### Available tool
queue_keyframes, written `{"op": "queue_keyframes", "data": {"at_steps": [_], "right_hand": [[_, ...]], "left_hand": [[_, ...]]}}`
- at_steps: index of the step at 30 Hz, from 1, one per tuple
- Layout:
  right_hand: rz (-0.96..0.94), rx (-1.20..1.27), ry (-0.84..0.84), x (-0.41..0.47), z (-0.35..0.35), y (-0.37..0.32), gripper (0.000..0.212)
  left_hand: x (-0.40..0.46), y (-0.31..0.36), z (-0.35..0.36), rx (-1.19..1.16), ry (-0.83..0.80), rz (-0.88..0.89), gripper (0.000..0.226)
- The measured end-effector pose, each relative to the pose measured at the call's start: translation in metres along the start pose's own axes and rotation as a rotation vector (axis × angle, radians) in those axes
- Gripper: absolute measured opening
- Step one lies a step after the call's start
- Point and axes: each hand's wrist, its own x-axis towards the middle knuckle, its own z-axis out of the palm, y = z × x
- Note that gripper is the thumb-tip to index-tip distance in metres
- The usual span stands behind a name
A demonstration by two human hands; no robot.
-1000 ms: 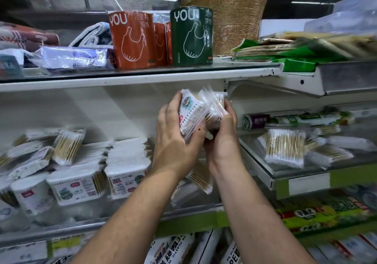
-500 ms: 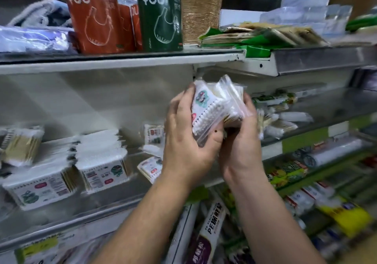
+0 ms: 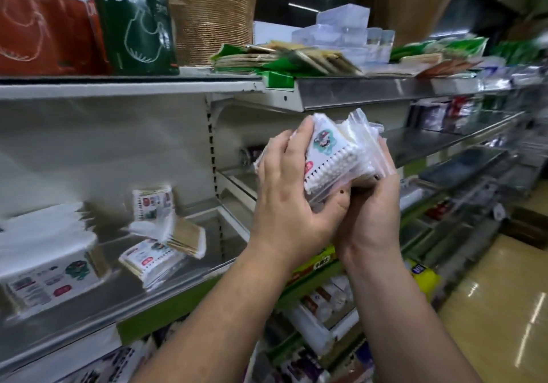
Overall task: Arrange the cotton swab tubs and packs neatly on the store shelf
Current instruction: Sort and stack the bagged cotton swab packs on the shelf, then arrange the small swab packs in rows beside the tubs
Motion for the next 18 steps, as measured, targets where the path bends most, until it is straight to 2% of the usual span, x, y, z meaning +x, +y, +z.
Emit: {"op": "queue_keyframes", "data": {"at_steps": [3, 9, 14, 16, 18], "right_hand": [[-0.011, -0.008, 0.059, 0.012, -0.018, -0.014, 0.065], [-0.033, -0.041, 0.037, 0.056, -0.058, -0.036, 0.06], [0.035, -0.076, 0.05, 0.118, -0.096, -0.049, 0.072], [0.052, -0.177, 0.047, 0.151, -0.109, -0.054, 0.064], [0.11, -0.344, 0.102, 0.18, -0.115, -0.056, 0.058]], "left_hand": [[0.006, 0.007, 0.021, 0.052, -0.066, -0.038, 0.084], [0.027, 0.013, 0.079, 0.065, -0.181, -0.056, 0.086], [0.058, 0.012, 0.14, 0.039, -0.174, -0.08, 0.083], [0.076, 0.006, 0.166, 0.109, -0.125, -0.072, 0.079], [0.092, -0.004, 0.185, 0.188, -0.112, -0.151, 0.075]]}}
